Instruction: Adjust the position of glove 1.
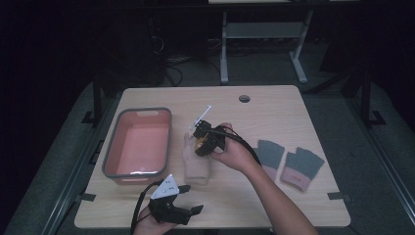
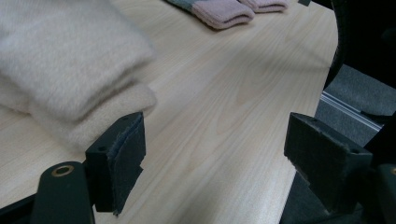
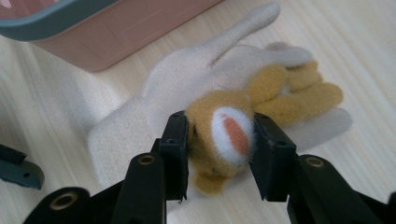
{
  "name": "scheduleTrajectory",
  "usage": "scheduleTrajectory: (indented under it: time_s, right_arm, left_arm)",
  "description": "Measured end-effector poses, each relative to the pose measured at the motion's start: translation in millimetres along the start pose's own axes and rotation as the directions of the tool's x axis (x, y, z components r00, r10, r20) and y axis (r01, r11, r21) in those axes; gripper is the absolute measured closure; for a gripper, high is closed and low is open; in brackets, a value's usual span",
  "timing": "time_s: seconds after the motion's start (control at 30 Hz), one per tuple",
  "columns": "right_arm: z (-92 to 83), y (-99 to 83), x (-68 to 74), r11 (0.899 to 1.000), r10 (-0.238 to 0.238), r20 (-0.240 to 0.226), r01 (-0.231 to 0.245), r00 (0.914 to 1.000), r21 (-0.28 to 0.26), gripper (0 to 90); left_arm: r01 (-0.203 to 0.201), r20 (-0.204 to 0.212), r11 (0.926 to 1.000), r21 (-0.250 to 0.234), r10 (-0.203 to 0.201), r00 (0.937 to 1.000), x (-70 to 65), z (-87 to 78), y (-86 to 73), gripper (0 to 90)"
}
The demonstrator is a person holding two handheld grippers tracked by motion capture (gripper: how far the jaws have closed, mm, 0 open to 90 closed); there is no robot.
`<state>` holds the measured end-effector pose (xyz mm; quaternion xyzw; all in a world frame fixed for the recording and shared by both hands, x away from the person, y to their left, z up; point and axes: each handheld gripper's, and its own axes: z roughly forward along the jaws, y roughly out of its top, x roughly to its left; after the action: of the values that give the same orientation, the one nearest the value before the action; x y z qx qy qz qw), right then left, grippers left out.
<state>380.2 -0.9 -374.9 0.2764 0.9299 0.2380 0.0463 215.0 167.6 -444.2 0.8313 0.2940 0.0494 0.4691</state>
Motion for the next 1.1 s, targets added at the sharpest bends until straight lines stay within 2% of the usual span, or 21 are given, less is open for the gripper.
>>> scheduleTrajectory:
  time_s: [0.1,0.27,0.3,0.57,0.7,0.77,0.93,1.0,1.1]
  right_arm:
    - [10.2,-0.1,-0.2,1.000,0.008,-0.009,-0.008,0.9999,0.021,59.9]
    - [22.5,-2.0,1.0,0.999,0.002,0.005,-0.002,1.0000,0.044,58.7]
    - [24.5,-2.4,1.0,0.999,0.006,0.001,-0.006,1.0000,0.052,58.5]
    - [40.6,-11.9,-3.2,0.996,0.036,-0.003,-0.036,0.9993,0.085,54.9]
    - [41.2,-14.3,-5.4,0.996,0.054,-0.019,-0.053,0.9983,0.075,51.9]
    - [39.0,-14.4,-5.1,0.996,0.052,-0.033,-0.049,0.9981,0.076,45.3]
    - [30.4,-13.5,-4.9,0.998,0.048,-0.033,-0.046,0.9983,0.044,41.7]
    - [26.9,-12.5,-5.4,0.998,0.060,-0.041,-0.059,0.9974,0.025,40.6]
    - [23.3,-8.8,-3.4,0.999,0.046,-0.023,-0.046,0.9987,0.015,40.1]
  left_arm:
    - [-0.003,0.000,1.0000,0.001,0.003,1.0000,0.5,-0.1,0.2,20.8]
    - [-0.005,-0.002,1.0000,0.000,0.005,1.0000,1.1,-0.7,0.3,20.8]
    - [0.003,-0.001,1.0000,0.000,-0.003,1.0000,0.6,-0.7,0.1,20.8]
    - [-0.009,-0.002,1.0000,0.000,0.009,1.0000,1.0,-0.8,0.3,20.8]
    - [-0.008,-0.002,1.0000,0.001,0.008,1.0000,0.9,-0.5,0.2,20.7]
    - [-0.006,-0.002,1.0000,0.002,0.006,1.0000,0.9,-0.4,0.2,20.8]
    - [-0.003,-0.003,1.0000,0.002,0.003,1.0000,0.5,0.0,0.2,20.8]
    - [-0.003,-0.003,1.0000,0.002,0.003,1.0000,-0.1,-0.1,0.2,20.8]
    - [-0.006,0.000,1.0000,0.002,0.006,1.0000,-0.2,0.2,0.2,20.8]
